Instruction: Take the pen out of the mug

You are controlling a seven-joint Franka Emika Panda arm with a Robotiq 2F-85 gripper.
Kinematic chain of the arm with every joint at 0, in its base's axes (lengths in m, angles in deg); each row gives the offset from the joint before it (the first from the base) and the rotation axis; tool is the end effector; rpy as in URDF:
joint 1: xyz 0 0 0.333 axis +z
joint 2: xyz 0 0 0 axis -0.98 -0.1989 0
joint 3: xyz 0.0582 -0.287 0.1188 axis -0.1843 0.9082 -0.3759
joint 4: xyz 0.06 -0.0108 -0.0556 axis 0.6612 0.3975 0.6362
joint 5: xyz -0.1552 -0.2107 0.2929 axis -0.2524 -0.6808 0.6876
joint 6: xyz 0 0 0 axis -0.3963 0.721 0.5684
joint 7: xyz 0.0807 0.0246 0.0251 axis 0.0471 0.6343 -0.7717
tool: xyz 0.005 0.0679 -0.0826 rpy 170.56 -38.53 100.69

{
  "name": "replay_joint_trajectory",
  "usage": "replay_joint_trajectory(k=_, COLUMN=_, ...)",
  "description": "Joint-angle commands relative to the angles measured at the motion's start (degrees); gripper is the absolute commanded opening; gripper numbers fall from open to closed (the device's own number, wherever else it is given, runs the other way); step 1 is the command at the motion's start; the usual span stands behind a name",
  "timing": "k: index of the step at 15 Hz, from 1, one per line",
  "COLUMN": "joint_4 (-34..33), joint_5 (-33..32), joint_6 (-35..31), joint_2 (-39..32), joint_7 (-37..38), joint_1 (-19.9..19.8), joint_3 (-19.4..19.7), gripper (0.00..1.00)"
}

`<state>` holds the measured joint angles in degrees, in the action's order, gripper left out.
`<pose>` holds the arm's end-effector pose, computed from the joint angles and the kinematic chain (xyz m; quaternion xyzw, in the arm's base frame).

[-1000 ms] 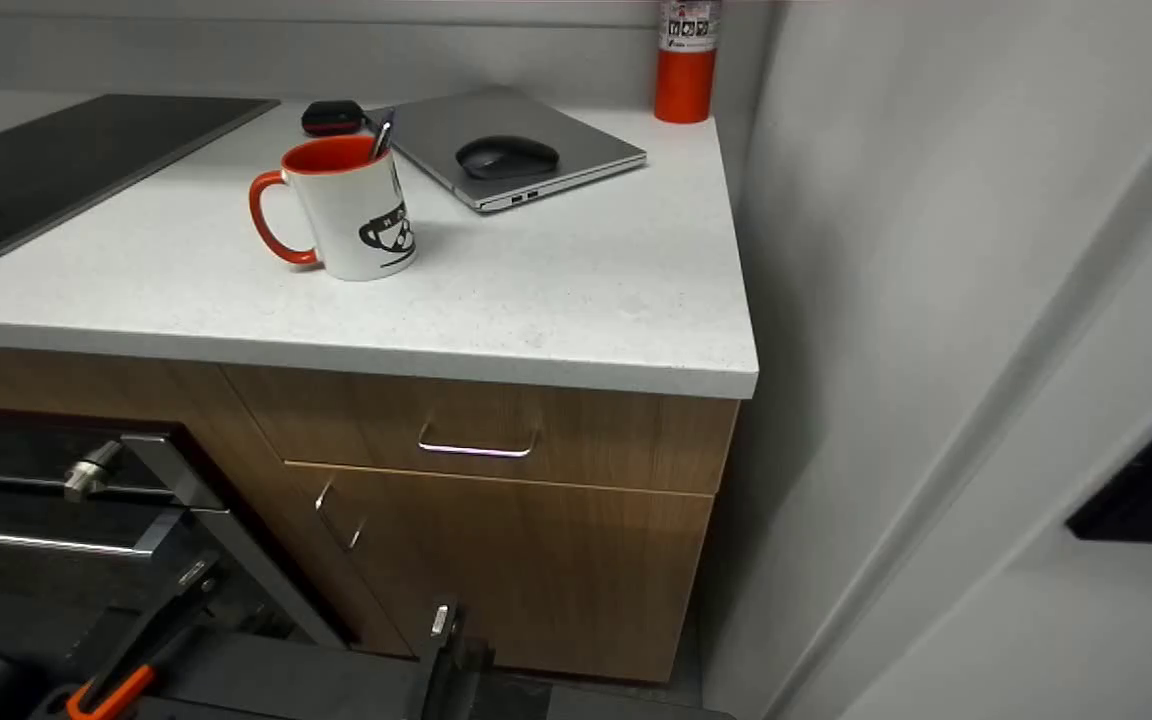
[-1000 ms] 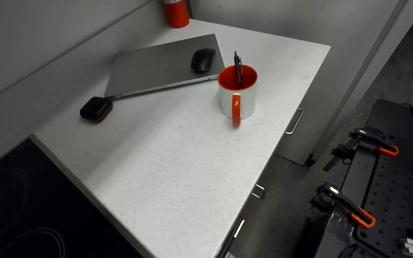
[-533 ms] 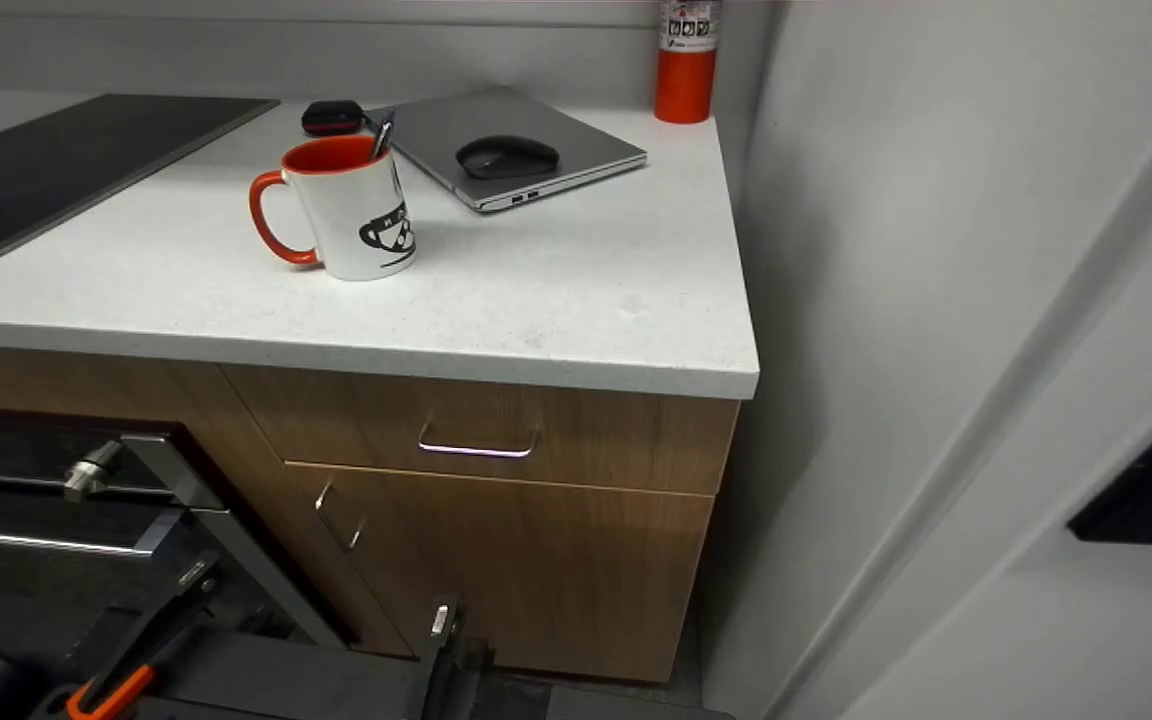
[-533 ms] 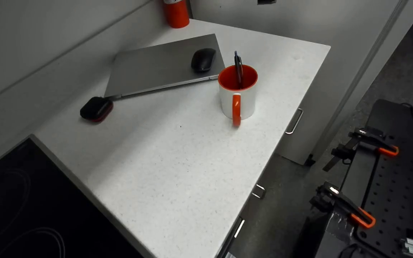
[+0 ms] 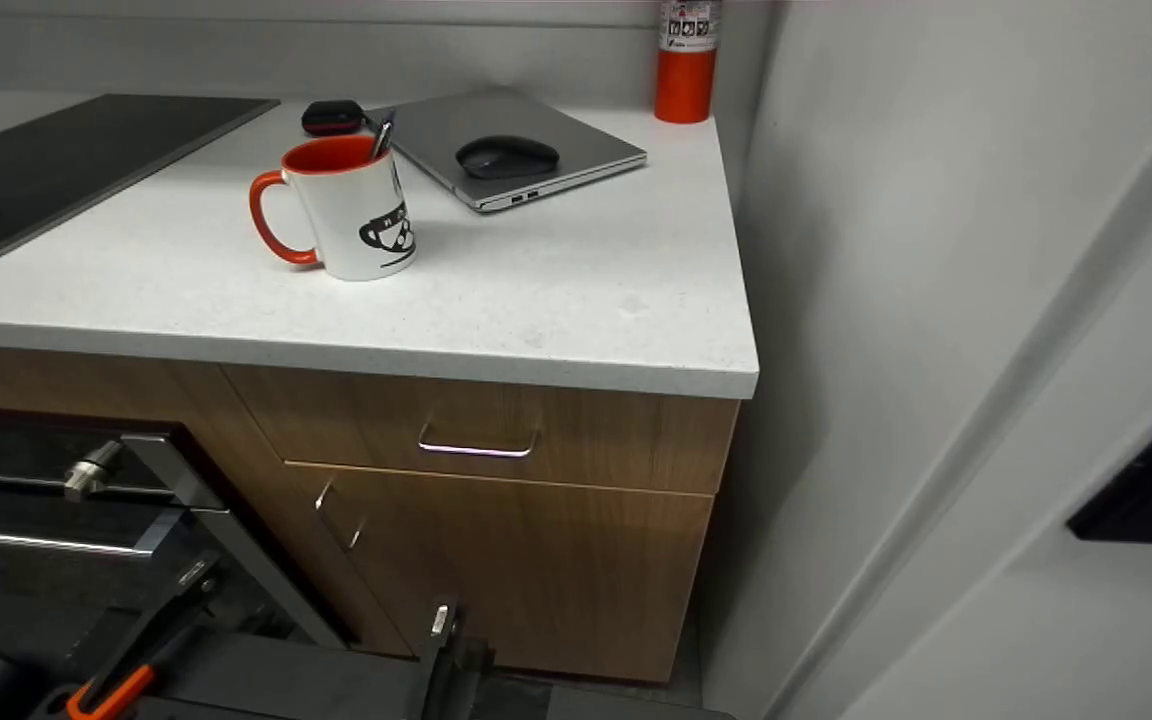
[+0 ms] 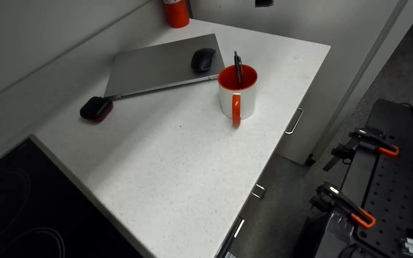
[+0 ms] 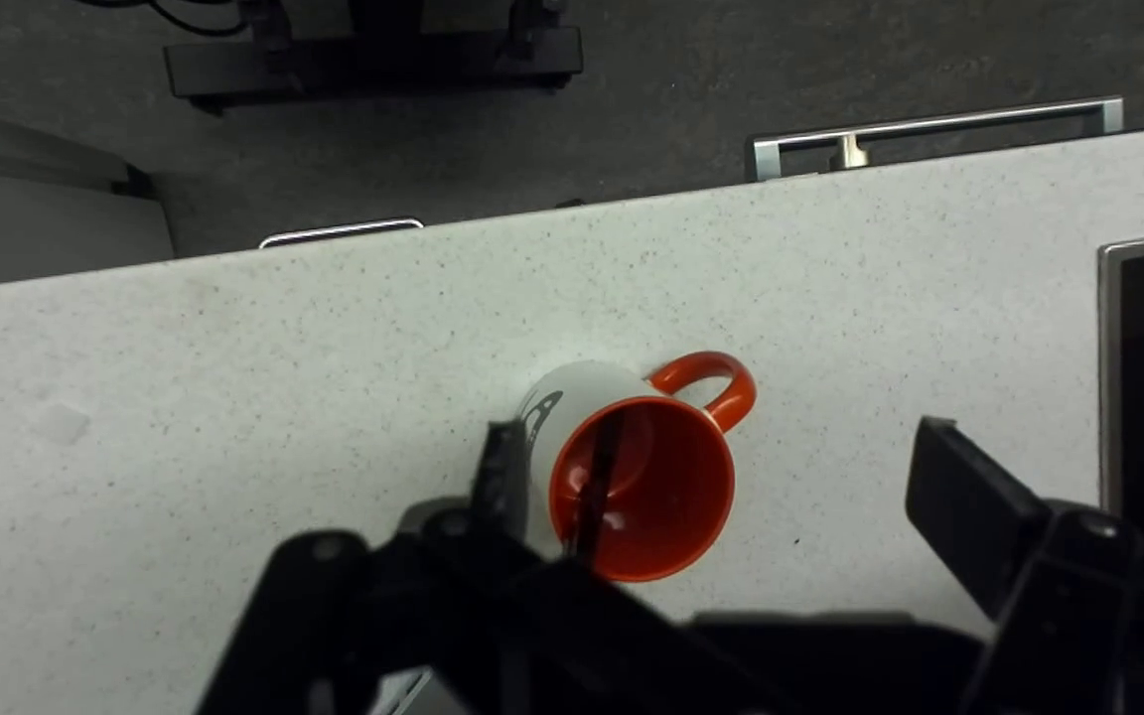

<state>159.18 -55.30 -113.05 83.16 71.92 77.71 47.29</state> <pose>0.4542 -0.0206 0.4864 -0.9893 0.0398 0.0799 0.1153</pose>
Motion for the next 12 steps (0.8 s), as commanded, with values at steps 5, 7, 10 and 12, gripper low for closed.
replay_joint_trajectory(k=5, joint_4=-1.1, joint_5=2.2, joint_6=-11.0, joint_2=-8.6, joint_7=4.7, joint_1=-0.5, joint_3=-0.5, gripper=1.00)
replay_joint_trajectory(k=7, joint_4=-1.3, joint_5=2.5, joint_6=-12.5, joint_2=-10.7, joint_7=5.6, joint_1=-0.4, joint_3=-0.5, gripper=1.00)
replay_joint_trajectory(k=10, joint_4=-1.7, joint_5=3.6, joint_6=-13.3, joint_2=-13.0, joint_7=6.2, joint_1=-0.6, joint_3=-0.4, gripper=1.00)
replay_joint_trajectory(k=12, joint_4=-2.2, joint_5=4.9, joint_6=-13.6, joint_2=-14.5, joint_7=6.0, joint_1=-0.7, joint_3=-0.3, gripper=1.00)
